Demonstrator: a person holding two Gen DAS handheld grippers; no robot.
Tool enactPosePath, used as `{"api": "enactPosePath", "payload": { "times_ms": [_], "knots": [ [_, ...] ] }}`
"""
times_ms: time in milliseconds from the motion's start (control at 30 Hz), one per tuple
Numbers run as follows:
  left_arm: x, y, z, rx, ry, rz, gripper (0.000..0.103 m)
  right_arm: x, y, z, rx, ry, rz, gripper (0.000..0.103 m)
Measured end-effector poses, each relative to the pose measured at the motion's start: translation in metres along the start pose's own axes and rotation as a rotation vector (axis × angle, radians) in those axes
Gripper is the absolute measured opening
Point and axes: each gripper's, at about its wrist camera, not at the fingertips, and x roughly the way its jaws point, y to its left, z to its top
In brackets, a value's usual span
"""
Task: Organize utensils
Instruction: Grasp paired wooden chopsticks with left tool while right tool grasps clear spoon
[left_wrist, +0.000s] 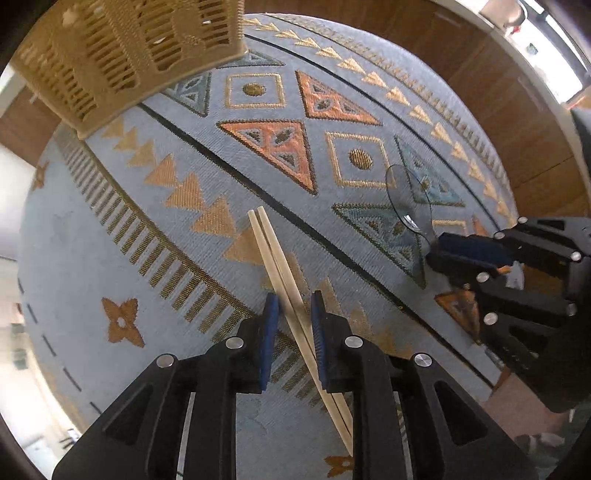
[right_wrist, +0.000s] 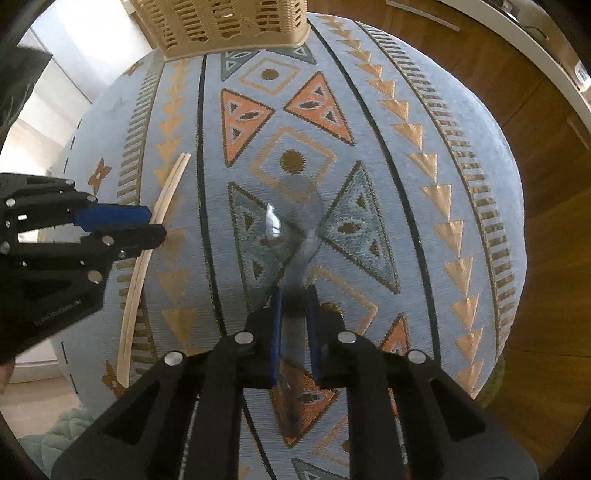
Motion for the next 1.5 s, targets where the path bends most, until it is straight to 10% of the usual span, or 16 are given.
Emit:
{"api": "enactPosePath", "payload": {
  "times_ms": [500,833,967,1267,1400,1500],
  "knots": [
    [0.002,0.003,0.014,-0.042,0.064,-0.011,0.028,-0.002,-0.021,-0.007,0.029,-0.01,0.111,0.011],
    [0.006,-0.033,0.007,0.018,-0.063,0.099,0.01,-0.004,-0.017,-0.009,0.016,-0.043,0.098,0.01],
    [-0.004,-0.032,-0.004,0.023,-0.177,0.058,0.0,-0.017,-0.017,-0.013,0.02,-0.103,0.134,0.01],
    [-0.003,-0.022,-0.009,0.016,-0.151,-0.106,0.0,-0.022,-0.04,-0.016,0.083,-0.12,0.199,0.01],
    [-0.004,-0.019,-0.002,0.01,-0.121,-0.109,0.027,-0.021,-0.043,-0.017,0.099,-0.119,0.204,0.01],
    [0.01,-0.018,0.005,0.013,-0.015,-0.067,0.025,-0.022,-0.047,-0.018,0.104,-0.119,0.212,0.01]
  ]
}}
